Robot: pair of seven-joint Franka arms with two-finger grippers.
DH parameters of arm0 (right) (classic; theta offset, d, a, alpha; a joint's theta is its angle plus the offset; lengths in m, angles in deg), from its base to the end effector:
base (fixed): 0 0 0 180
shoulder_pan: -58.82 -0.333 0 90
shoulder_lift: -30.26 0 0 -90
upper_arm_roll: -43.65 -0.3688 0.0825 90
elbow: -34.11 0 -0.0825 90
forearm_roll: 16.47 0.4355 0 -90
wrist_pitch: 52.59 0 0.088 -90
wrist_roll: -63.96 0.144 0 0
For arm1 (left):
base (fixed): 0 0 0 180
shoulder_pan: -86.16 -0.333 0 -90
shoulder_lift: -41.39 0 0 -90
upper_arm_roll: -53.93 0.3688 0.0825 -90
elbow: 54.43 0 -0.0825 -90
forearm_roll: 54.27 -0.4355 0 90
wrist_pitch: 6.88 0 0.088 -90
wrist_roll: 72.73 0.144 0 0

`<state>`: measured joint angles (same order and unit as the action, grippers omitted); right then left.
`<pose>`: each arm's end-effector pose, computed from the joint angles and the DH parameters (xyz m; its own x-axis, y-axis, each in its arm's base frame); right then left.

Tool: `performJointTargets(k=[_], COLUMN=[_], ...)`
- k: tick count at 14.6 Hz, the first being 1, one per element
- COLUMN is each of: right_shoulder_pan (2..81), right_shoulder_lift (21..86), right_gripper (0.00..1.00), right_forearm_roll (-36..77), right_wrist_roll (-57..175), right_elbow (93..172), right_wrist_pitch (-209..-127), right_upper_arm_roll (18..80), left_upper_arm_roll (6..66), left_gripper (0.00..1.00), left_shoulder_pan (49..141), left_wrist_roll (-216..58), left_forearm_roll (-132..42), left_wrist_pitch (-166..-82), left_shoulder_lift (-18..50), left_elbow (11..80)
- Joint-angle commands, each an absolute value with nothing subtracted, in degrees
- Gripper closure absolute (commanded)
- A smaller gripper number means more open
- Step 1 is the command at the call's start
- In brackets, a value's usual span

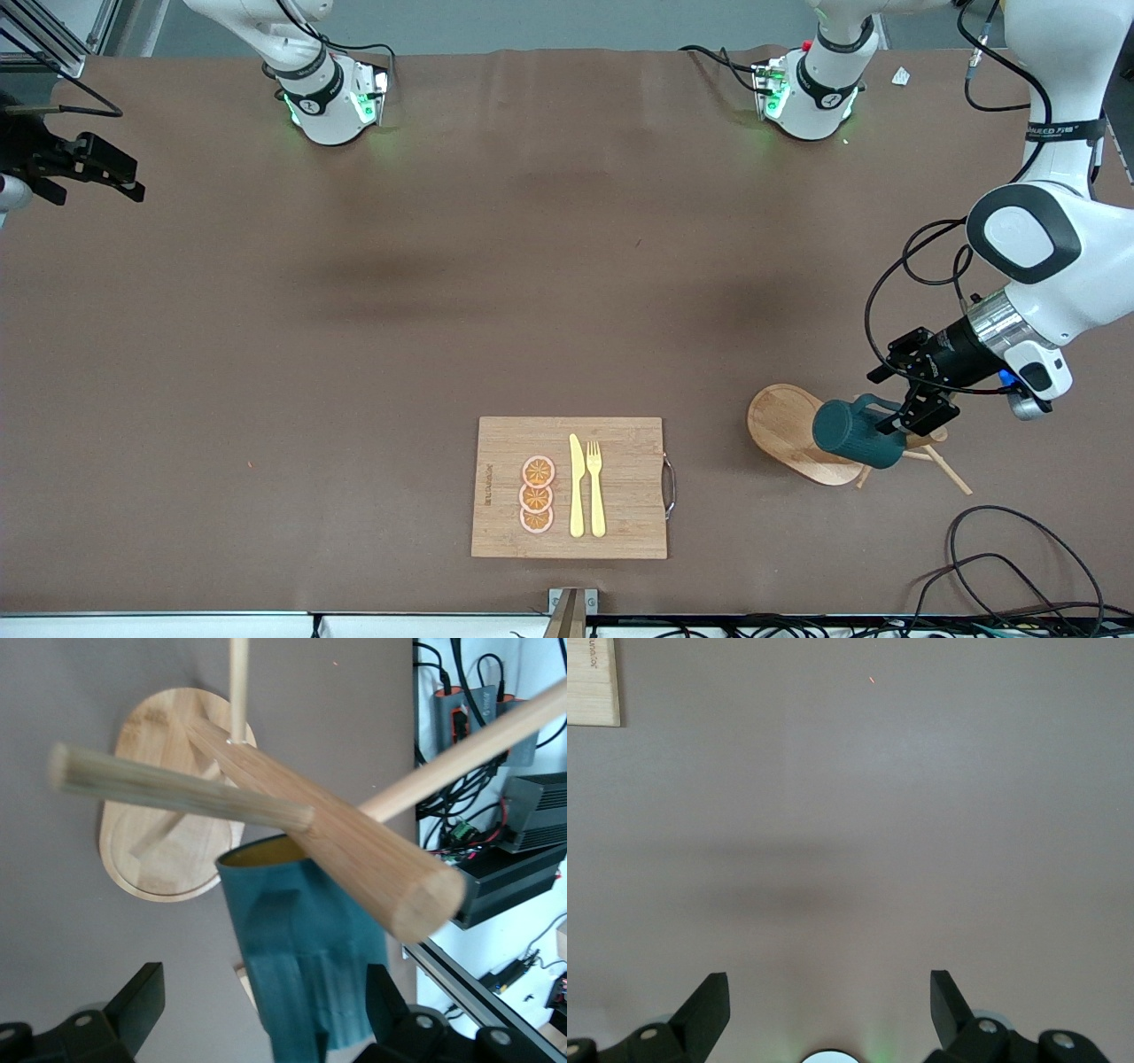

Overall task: Transfer cup from left to right arm and place
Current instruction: 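Reach the left gripper to the teal mug on the stand and grasp it, then lift the teal mug off the stand with the left gripper toward mid-table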

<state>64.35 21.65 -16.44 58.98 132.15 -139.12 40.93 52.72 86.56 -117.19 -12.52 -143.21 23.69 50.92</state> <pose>0.5411 -0.0245 0.6485 0.9980 0.0371 -0.0511 0.0372 -0.9993 0.0021 0.7235 -0.0432 0.3788 0.3921 0.8538 -0.3424 0.8652 -0.2158 0.4527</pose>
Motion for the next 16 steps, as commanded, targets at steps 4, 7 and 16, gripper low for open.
performJointTargets(k=[4, 7, 16], right_shoulder_pan=[64.19, 64.19, 64.19], right_shoulder_lift=[21.82, 21.82, 21.82], right_gripper=[0.0, 0.0, 0.0], right_forearm_roll=[-16.03, -16.03, -16.03], right_wrist_roll=[59.3, 59.3, 59.3], right_elbow=[131.49, 131.49, 131.41], right_wrist_pitch=[-138.46, -138.38, -138.46], right_upper_arm_roll=[40.93, 40.93, 40.93], left_upper_arm_roll=[52.7, 52.79, 52.7], left_gripper=[0.0, 0.0, 0.02], left_shoulder_pan=[87.92, 87.92, 87.48], left_wrist_roll=[-117.82, -117.73, -117.2], left_forearm_roll=[-8.22, -7.34, -4.35], left_wrist_pitch=[-143.64, -143.73, -143.73], left_shoulder_lift=[20.56, 19.68, 17.22], left_elbow=[47.08, 46.2, 44.97])
